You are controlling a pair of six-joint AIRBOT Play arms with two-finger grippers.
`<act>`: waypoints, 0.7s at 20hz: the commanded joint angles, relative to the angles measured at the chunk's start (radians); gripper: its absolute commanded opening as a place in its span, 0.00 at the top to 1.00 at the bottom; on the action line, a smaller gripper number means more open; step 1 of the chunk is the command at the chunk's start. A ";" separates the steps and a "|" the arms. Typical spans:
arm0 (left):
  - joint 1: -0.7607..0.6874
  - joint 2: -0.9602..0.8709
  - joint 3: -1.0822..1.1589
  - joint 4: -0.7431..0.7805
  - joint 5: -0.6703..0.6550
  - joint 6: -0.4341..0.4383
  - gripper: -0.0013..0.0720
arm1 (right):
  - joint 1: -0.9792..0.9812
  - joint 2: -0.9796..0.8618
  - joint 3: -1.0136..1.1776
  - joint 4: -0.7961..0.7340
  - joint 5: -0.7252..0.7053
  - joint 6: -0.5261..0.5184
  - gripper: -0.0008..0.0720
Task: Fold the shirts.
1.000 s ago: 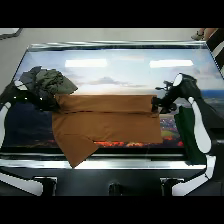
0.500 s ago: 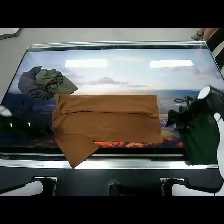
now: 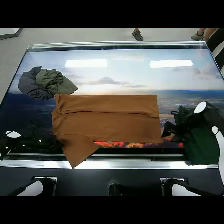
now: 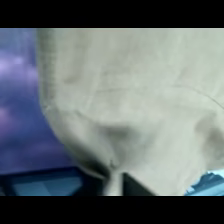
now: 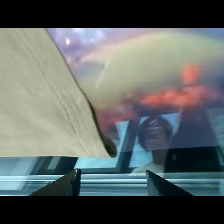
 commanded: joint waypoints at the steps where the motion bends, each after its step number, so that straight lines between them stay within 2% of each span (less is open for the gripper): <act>1: -0.025 0.005 -0.024 0.002 0.071 -0.021 0.95 | -0.001 0.003 -0.090 0.101 -0.093 -0.031 0.25; 4: -0.025 0.005 -0.023 0.002 0.068 -0.020 0.95 | -0.001 0.000 -0.142 0.148 -0.165 -0.030 0.25; 5: -0.025 0.006 -0.023 0.002 0.066 -0.019 0.95 | -0.001 -0.004 -0.150 0.170 -0.194 -0.030 0.35; 6: -0.025 0.008 -0.021 0.002 0.065 -0.019 0.95 | -0.001 -0.008 -0.150 0.188 -0.219 -0.030 0.52; 7: -0.025 0.010 -0.014 0.003 0.060 -0.015 0.95 | -0.001 -0.007 -0.149 0.200 -0.241 -0.029 0.78; 8: -0.022 0.014 0.006 0.006 0.043 -0.004 0.95 | -0.001 -0.007 -0.145 0.211 -0.251 -0.031 0.94; 11: -0.017 0.042 0.153 0.048 -0.044 -0.005 0.95 | -0.001 0.016 -0.079 0.209 -0.192 -0.093 0.94; 14: -0.036 0.037 0.395 0.048 -0.098 -0.037 0.95 | -0.001 0.043 0.062 0.204 -0.193 -0.052 0.94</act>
